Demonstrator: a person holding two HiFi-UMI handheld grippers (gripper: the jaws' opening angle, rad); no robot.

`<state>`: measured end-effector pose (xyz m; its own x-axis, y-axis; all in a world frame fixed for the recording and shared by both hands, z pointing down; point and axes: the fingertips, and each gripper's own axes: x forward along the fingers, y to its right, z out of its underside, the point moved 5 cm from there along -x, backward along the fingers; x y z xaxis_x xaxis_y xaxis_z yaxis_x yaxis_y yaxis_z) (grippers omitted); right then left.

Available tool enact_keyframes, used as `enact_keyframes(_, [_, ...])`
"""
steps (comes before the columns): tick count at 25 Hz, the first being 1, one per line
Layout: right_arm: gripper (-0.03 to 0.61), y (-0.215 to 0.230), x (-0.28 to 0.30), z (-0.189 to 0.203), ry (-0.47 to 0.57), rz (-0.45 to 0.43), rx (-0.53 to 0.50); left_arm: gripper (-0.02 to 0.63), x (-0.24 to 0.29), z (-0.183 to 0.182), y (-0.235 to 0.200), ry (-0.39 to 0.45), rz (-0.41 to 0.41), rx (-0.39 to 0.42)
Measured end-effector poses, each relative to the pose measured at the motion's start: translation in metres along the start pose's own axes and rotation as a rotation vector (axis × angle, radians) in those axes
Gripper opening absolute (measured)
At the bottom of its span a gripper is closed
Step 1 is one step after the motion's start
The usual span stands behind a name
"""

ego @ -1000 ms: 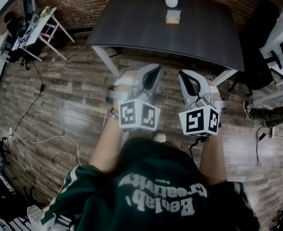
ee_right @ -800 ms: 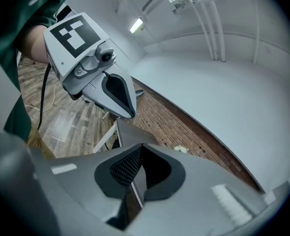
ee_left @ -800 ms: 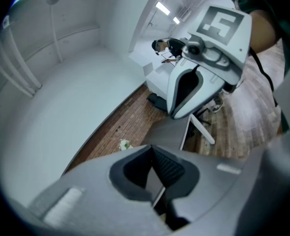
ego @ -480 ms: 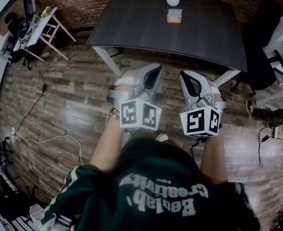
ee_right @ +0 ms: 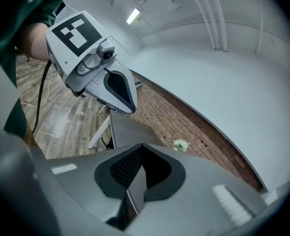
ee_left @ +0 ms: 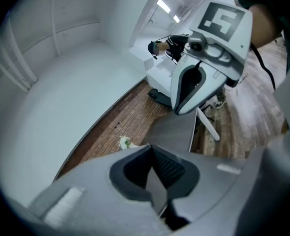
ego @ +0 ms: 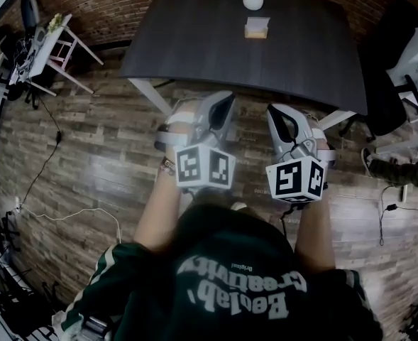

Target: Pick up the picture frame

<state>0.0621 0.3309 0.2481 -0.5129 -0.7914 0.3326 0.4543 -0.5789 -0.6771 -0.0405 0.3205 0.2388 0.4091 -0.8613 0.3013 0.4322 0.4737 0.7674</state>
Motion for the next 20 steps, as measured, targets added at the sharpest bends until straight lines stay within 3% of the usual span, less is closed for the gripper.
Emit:
enact_keyframes(13, [0.005,0.07,0.14,-0.01,-0.058,0.033,0.027,0.001,0.114,0.053,-0.102,0.056,0.043,0.052])
enact_keyframes(20, [0.005,0.097,0.201,-0.001,-0.118,0.041,0.055,0.002,0.173,0.078,-0.134,0.095,0.09,0.072])
